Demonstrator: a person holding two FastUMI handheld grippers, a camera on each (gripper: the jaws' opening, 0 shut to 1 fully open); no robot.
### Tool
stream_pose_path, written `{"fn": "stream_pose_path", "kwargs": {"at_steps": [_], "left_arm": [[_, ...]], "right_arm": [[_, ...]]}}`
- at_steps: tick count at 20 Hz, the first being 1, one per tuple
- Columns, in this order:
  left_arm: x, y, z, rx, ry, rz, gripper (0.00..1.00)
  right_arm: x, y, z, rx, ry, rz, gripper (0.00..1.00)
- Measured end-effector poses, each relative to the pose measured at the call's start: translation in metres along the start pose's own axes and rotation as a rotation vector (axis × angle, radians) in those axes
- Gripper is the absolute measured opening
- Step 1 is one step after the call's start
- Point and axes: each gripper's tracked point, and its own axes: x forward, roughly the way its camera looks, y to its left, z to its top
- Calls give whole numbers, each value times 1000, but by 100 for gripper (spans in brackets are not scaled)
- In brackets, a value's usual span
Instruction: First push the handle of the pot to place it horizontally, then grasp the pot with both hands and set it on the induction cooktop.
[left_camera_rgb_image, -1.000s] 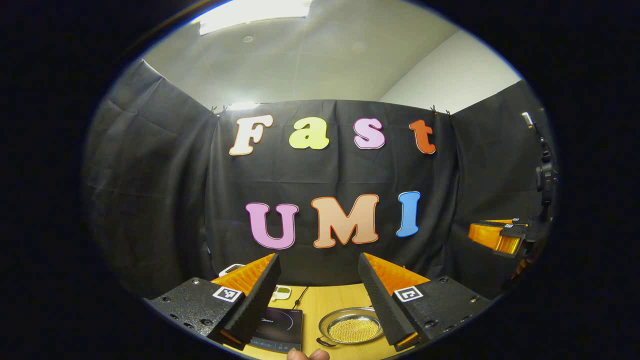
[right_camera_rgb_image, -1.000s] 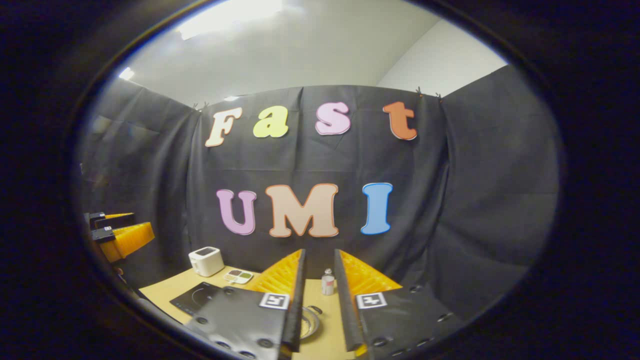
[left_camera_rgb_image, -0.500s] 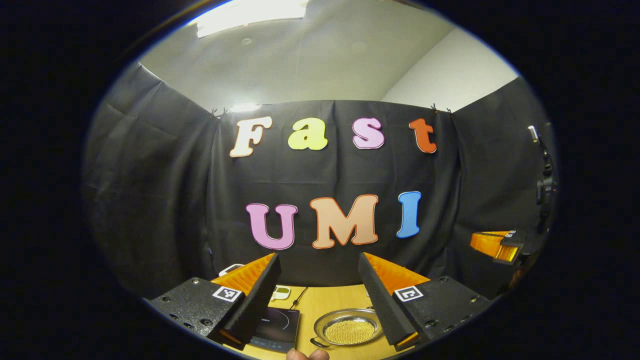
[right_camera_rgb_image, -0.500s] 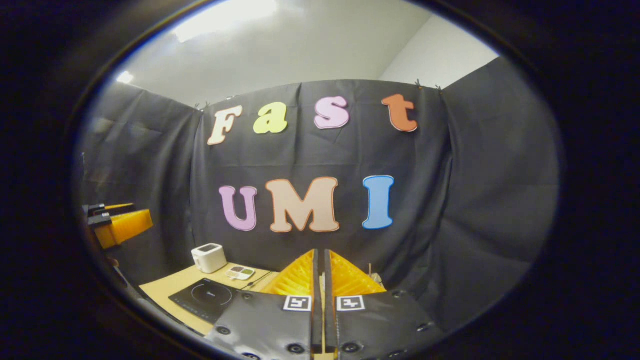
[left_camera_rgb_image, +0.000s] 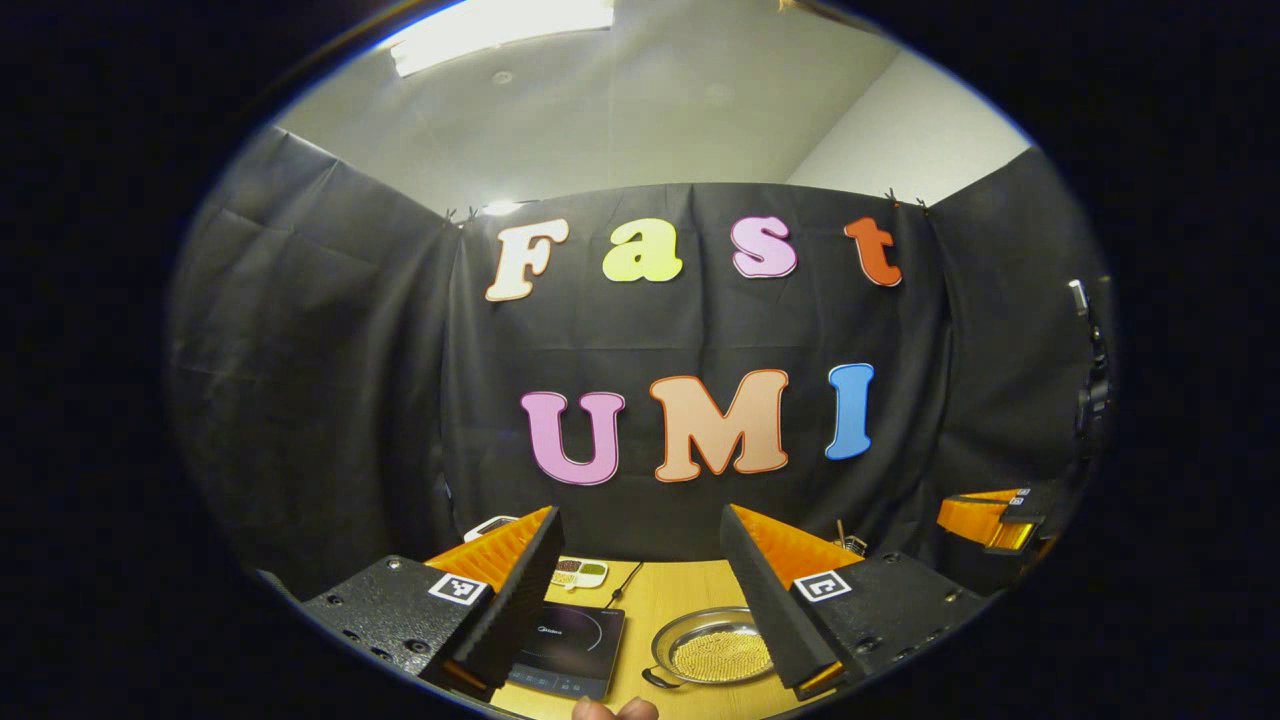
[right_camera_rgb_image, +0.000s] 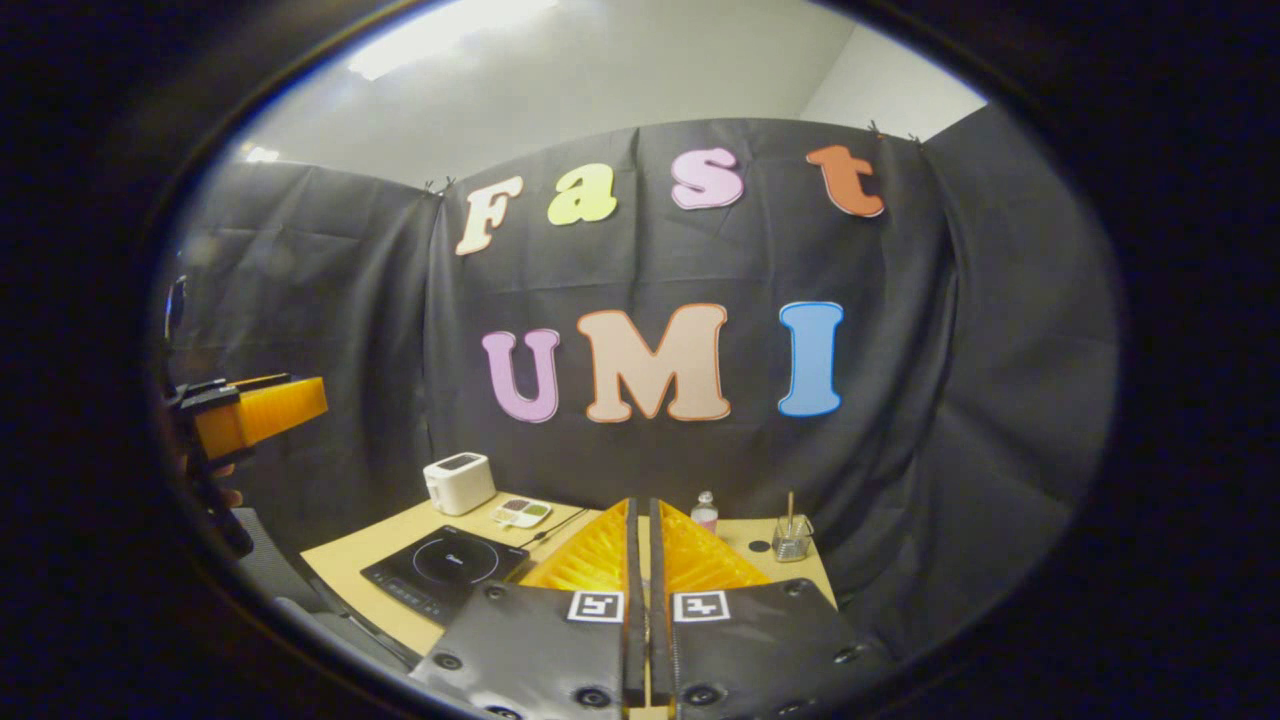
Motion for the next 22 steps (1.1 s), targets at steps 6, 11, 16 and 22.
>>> {"fn": "stream_pose_path", "kwargs": {"at_steps": [6,11,16,22], "left_arm": [[64,52,-31,-21,4,-68,96],[114,90,-59,-16,6,-165,96],[142,115,-84,-31,24,-236,96],[163,141,-100,12,29,-222,96]], "right_arm": [[33,41,-49,26,119,-39,0],[59,78,-117,76,278,-121,5],[74,104,-182,105,428,-199,4],[83,128,-246,200,615,-205,4]]}}
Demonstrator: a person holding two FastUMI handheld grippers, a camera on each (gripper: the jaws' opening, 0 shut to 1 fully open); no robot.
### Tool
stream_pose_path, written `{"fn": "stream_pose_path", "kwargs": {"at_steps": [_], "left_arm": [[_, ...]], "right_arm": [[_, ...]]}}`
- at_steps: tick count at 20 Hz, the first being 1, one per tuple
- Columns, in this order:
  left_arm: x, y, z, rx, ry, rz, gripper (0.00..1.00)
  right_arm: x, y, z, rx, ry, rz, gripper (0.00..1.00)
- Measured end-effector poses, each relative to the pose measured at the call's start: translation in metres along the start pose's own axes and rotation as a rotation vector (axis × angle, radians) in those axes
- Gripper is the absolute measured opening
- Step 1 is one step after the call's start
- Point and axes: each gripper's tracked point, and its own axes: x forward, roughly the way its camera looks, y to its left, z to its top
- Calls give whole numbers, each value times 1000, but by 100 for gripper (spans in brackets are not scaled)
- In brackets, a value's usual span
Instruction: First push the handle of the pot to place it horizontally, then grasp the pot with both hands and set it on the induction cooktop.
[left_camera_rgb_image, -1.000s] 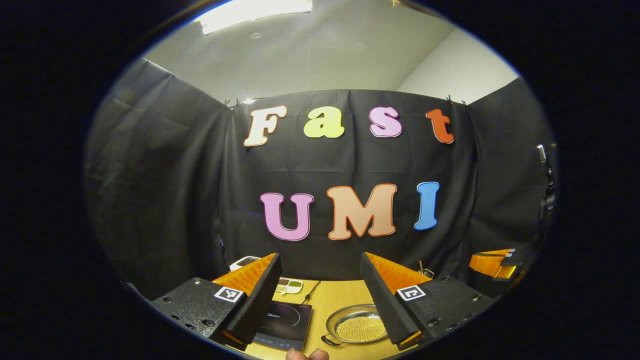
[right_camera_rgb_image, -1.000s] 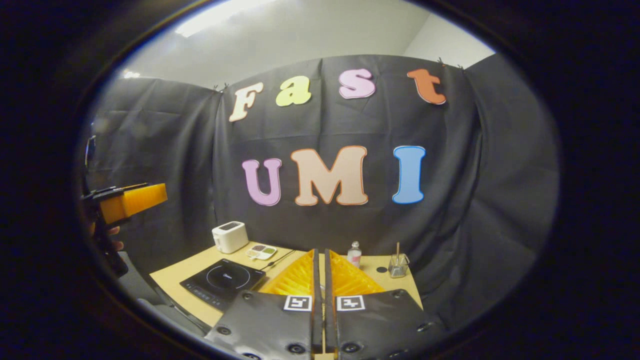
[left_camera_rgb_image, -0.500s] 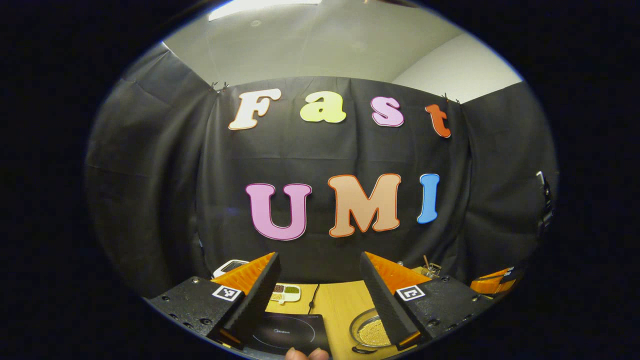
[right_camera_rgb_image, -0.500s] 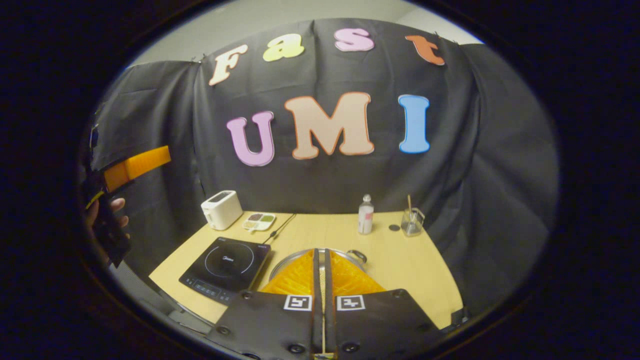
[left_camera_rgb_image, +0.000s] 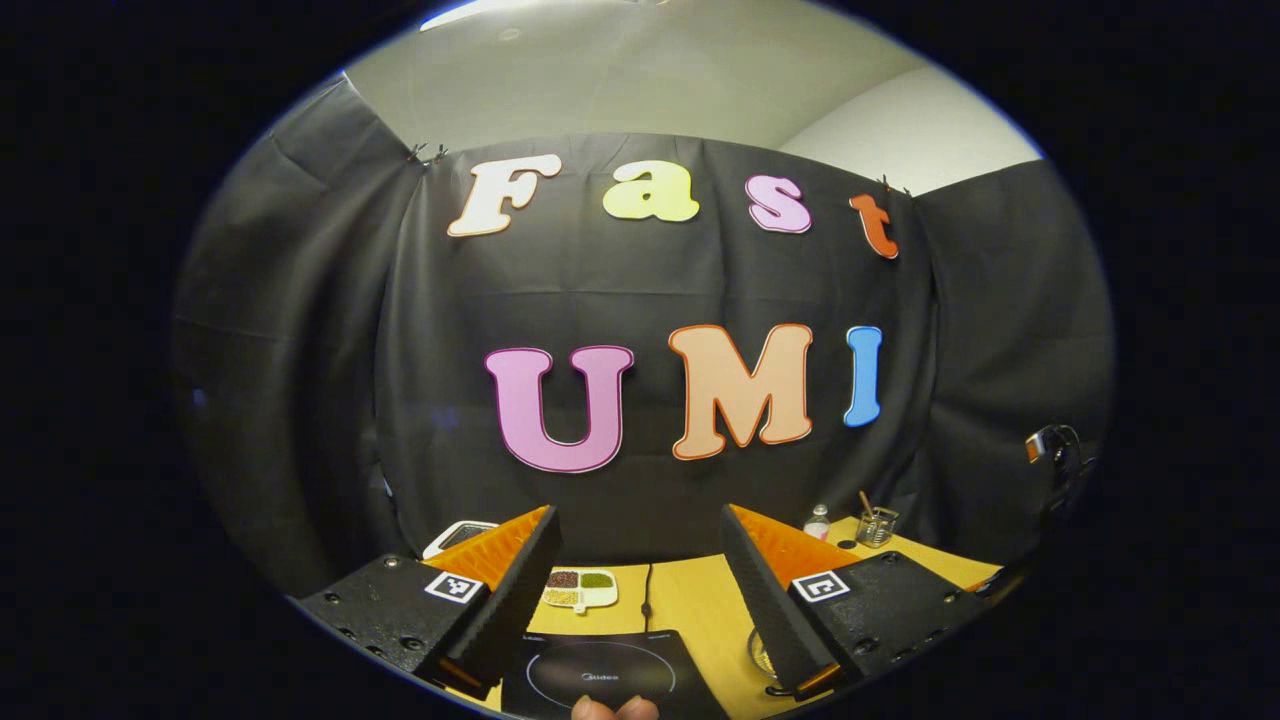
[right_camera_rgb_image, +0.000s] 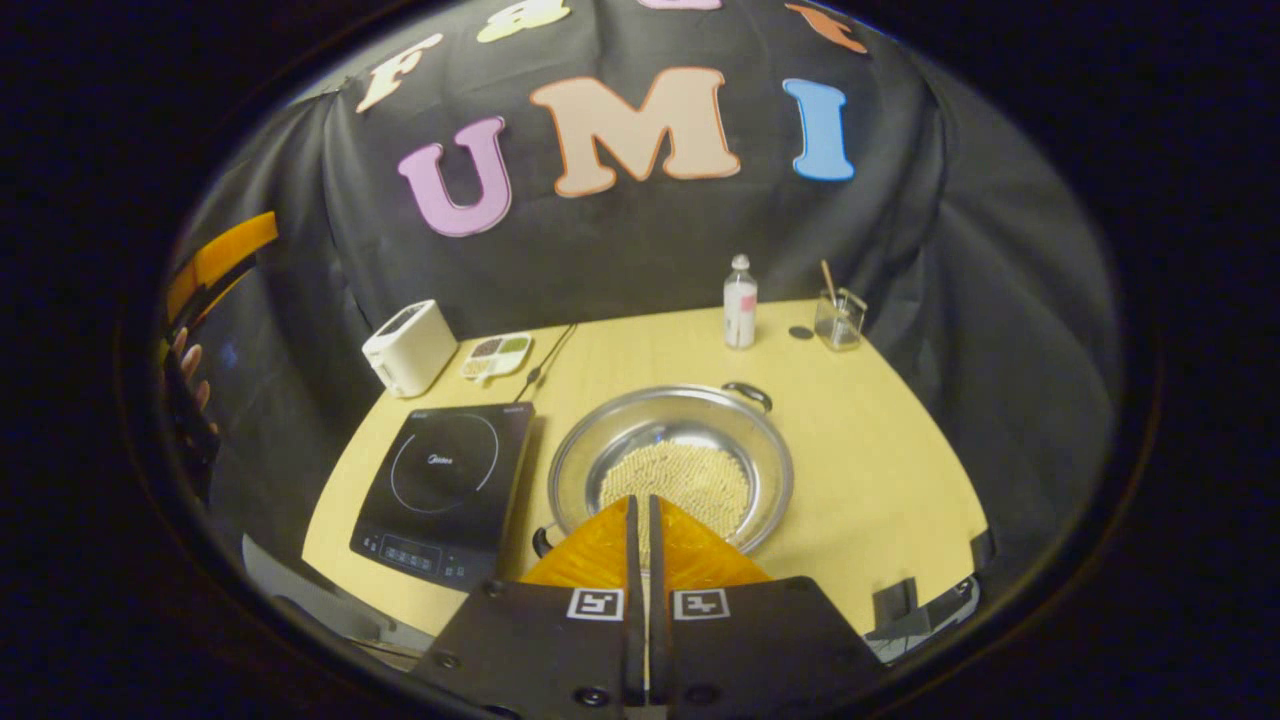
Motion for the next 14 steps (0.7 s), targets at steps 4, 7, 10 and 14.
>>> {"fn": "stream_pose_path", "kwargs": {"at_steps": [4,7,10,14], "left_arm": [[0,11,-9,-5,10,13,96],[-1,24,-19,-23,24,34,96],[0,36,-24,-25,32,54,97],[-2,46,-27,-21,35,61,96]], "right_arm": [[23,4,-36,33,103,2,3],[37,6,-58,4,161,-1,0],[49,11,-82,-10,226,-2,3],[65,12,-115,-11,311,-15,0]]}}
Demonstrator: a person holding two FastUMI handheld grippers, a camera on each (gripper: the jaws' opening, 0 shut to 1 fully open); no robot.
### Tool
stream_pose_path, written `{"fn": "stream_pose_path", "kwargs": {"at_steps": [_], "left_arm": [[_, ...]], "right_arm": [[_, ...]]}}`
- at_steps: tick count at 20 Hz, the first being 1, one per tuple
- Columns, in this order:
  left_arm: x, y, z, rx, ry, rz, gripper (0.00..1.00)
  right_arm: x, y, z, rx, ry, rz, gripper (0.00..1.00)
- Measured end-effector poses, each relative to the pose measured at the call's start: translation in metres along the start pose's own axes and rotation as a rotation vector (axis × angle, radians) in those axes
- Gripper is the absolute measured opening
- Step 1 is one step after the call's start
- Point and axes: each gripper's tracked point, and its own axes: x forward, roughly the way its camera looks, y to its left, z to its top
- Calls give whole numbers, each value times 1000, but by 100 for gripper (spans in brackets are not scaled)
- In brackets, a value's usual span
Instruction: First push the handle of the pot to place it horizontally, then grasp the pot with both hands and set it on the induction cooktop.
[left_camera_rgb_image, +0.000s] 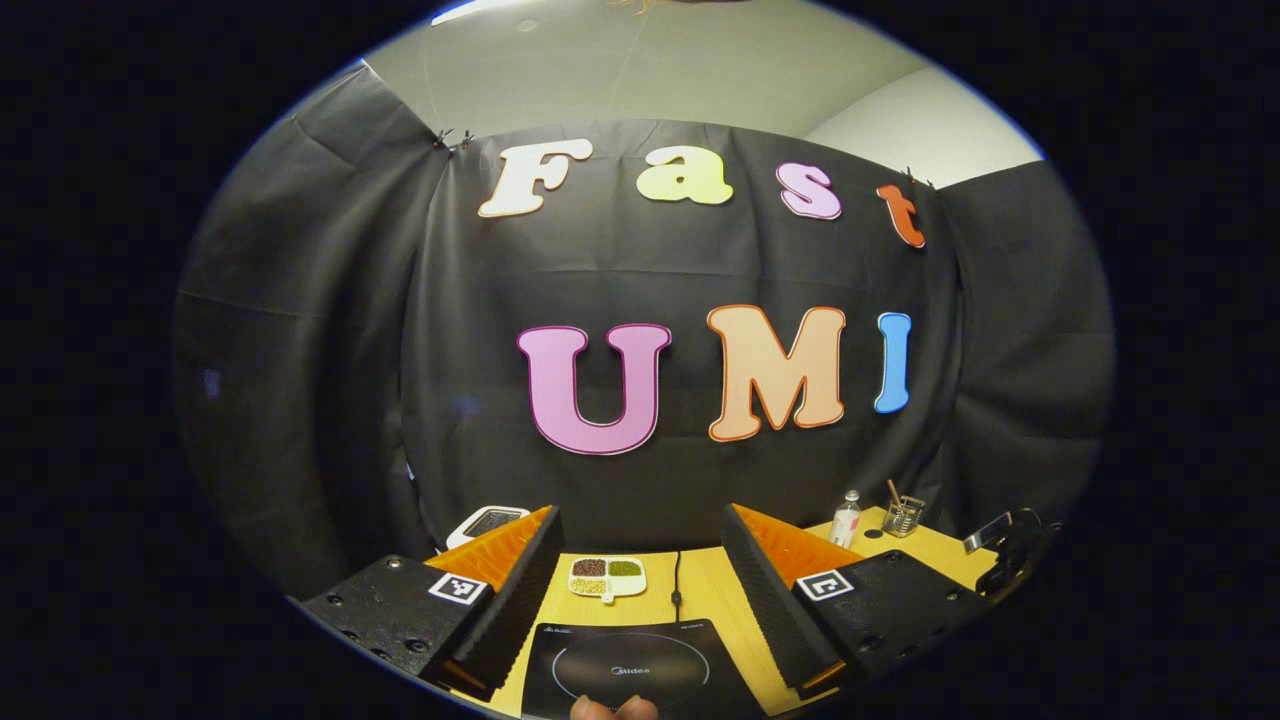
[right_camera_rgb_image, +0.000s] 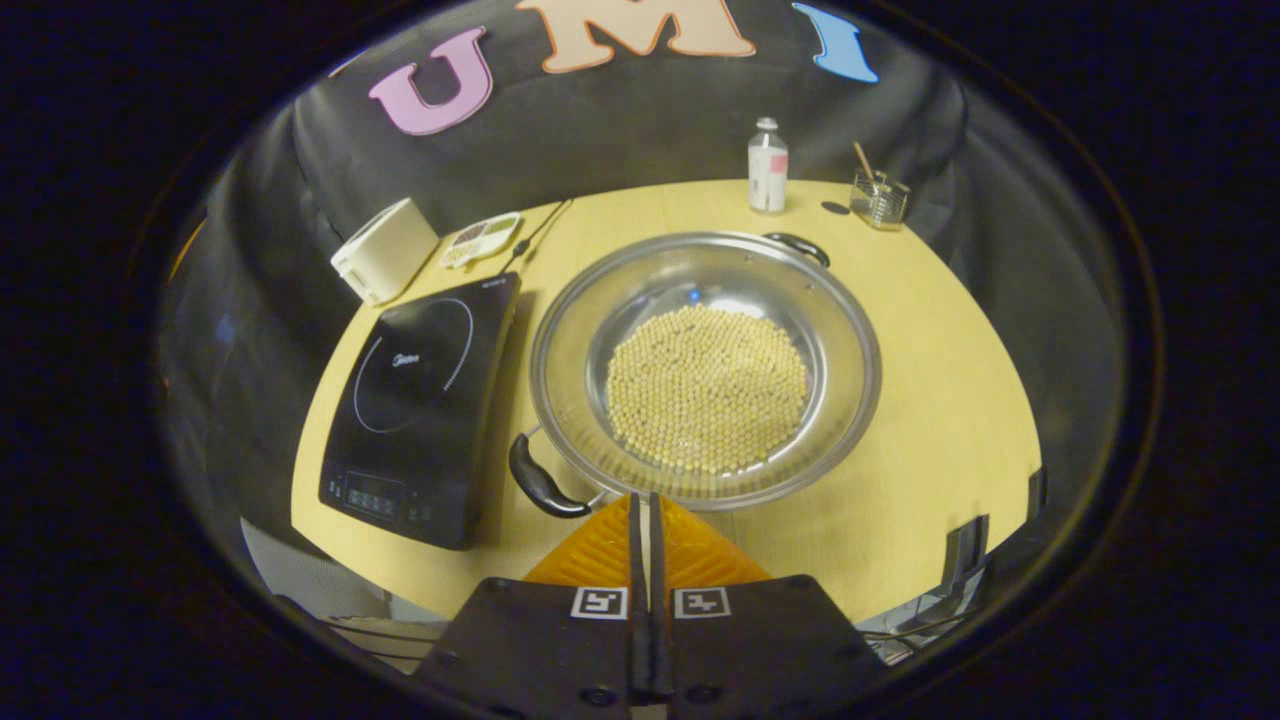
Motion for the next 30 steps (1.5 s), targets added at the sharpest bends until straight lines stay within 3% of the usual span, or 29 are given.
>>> {"fn": "stream_pose_path", "kwargs": {"at_steps": [7,16,17,18,30], "left_arm": [[-3,8,-6,0,8,1,96],[-5,18,-9,-9,14,7,96],[-6,19,-9,-9,15,8,96],[-6,20,-10,-10,15,9,96],[-17,39,-12,3,25,41,96]], "right_arm": [[28,13,-16,-23,64,-2,3],[34,48,-7,-32,57,31,0],[35,52,-5,-28,57,34,3],[37,55,-2,-24,57,37,0],[57,96,24,70,47,66,2]]}}
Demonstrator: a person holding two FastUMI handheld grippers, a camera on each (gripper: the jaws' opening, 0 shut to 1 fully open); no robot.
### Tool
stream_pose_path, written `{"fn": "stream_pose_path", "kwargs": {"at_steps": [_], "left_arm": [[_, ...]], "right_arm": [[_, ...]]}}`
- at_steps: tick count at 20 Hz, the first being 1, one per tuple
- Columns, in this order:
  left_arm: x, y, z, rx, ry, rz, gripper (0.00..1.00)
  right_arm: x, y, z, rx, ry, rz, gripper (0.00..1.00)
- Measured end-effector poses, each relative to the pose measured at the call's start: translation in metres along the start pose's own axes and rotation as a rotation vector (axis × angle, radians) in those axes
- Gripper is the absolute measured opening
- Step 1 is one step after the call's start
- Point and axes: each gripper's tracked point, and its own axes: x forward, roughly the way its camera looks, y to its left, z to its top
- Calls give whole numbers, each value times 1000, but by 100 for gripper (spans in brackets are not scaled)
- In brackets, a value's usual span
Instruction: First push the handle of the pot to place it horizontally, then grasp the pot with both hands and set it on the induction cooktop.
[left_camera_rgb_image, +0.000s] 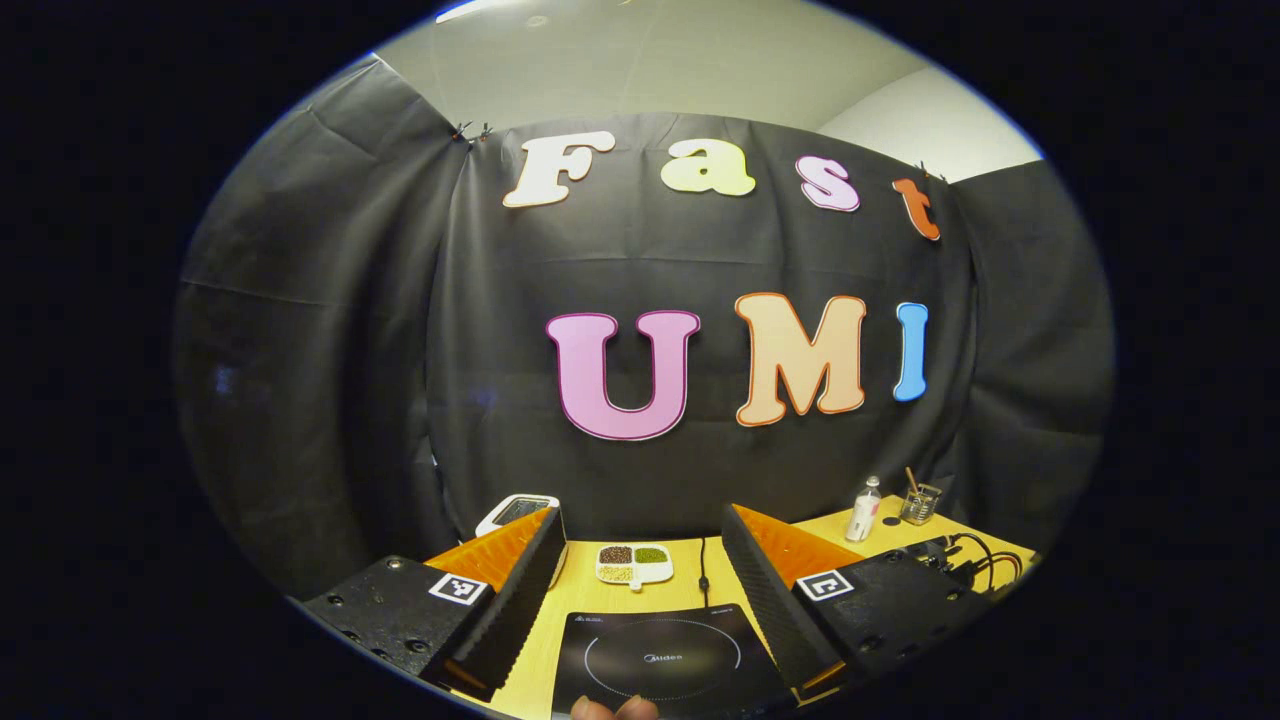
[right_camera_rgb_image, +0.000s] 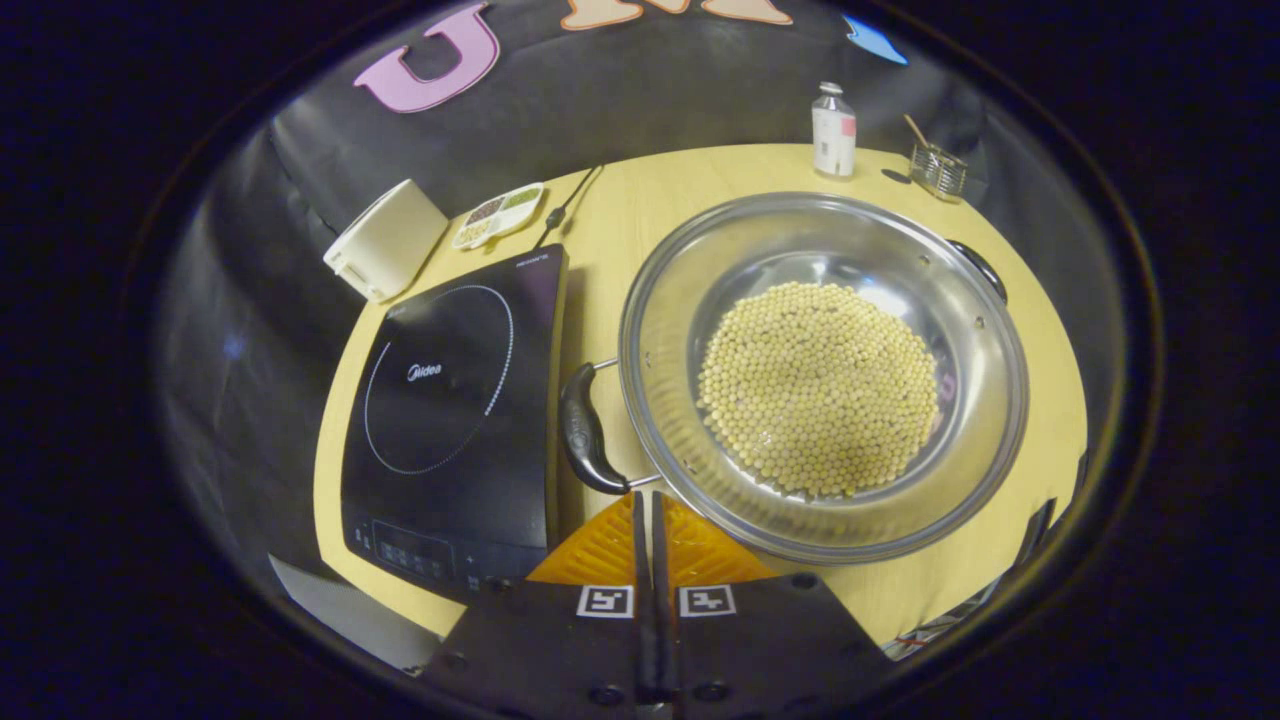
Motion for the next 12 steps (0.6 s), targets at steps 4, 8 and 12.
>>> {"fn": "stream_pose_path", "kwargs": {"at_steps": [4,8,12], "left_arm": [[-2,3,2,8,-1,4,96],[-5,3,-1,9,6,5,96],[-5,1,1,12,7,1,96]], "right_arm": [[7,11,12,26,-13,15,3],[14,17,20,35,-19,21,0],[12,16,25,44,-28,28,3]]}}
